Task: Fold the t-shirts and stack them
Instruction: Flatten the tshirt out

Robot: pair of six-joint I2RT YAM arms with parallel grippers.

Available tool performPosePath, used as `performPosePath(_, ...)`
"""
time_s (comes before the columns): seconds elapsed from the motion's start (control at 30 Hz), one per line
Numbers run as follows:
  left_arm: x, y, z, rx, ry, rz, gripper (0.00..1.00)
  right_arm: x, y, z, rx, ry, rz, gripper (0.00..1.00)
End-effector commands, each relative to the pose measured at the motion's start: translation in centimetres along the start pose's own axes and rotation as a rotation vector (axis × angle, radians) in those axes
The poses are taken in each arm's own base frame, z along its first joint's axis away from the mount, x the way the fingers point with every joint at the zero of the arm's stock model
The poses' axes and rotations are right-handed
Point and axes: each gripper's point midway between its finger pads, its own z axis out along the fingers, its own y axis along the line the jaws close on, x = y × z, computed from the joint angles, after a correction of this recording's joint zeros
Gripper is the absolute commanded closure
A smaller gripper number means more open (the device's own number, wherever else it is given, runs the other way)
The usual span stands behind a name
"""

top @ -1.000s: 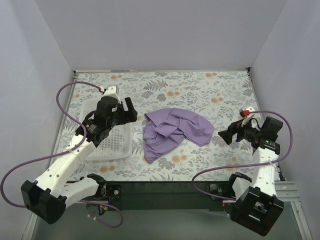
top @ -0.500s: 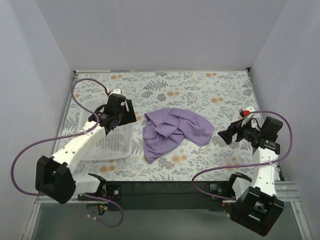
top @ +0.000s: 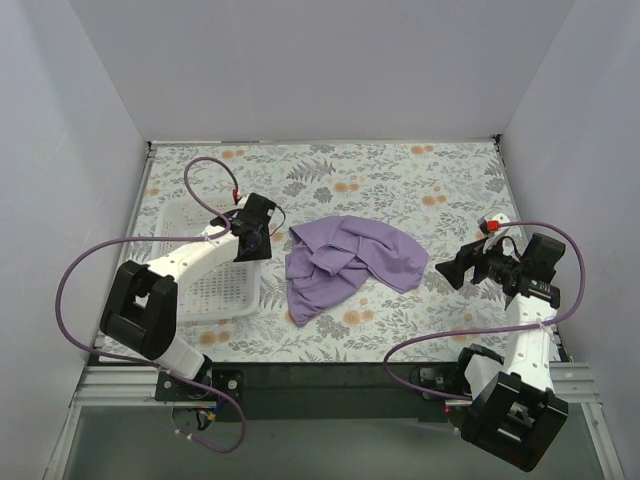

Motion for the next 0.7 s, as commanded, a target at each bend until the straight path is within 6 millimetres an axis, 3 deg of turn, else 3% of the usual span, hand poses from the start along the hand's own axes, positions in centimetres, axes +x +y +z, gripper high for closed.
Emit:
performPosePath(0.0, -1.6, 0.9, -0.4, -0.104, -0.083, 0.089, 0.60, -0.5, -0.1, 0.0, -0.009, -0.019, -0.022, 0.02)
performPosePath(0.07, -1.7, 1.3, -0.1, -0.147, -0.094, 0.128, 0.68, -0.5, -0.1, 0.0, -0.009, -0.019, -0.022, 0.02)
performPosePath(0.13, -1.7, 1.6, 0.3, -0.168, -0.096, 0.174, 0.86, -0.4, -0.1, 0.0, -0.010, -0.016, -0.015, 0.02)
performPosePath(0.23, -2.8, 2.1, 0.5, -0.203, -0.141, 0.244, 1.00, -0.5, -0.1, 0.0, -0.008, -0.018, -0.019, 0.02)
performPosePath(0.43, -7.0, 1.3, 1.2, -0.121, -0.236, 0.369, 1.00, -0.6, 0.0, 0.0, -0.011, -0.023, -0.023, 0.02)
performPosePath(0.67, -13.1, 3.8, 5.1, -0.134, -0.246, 0.408, 1.00, -0.8, 0.3, -0.1, -0.024, -0.033, -0.025, 0.02)
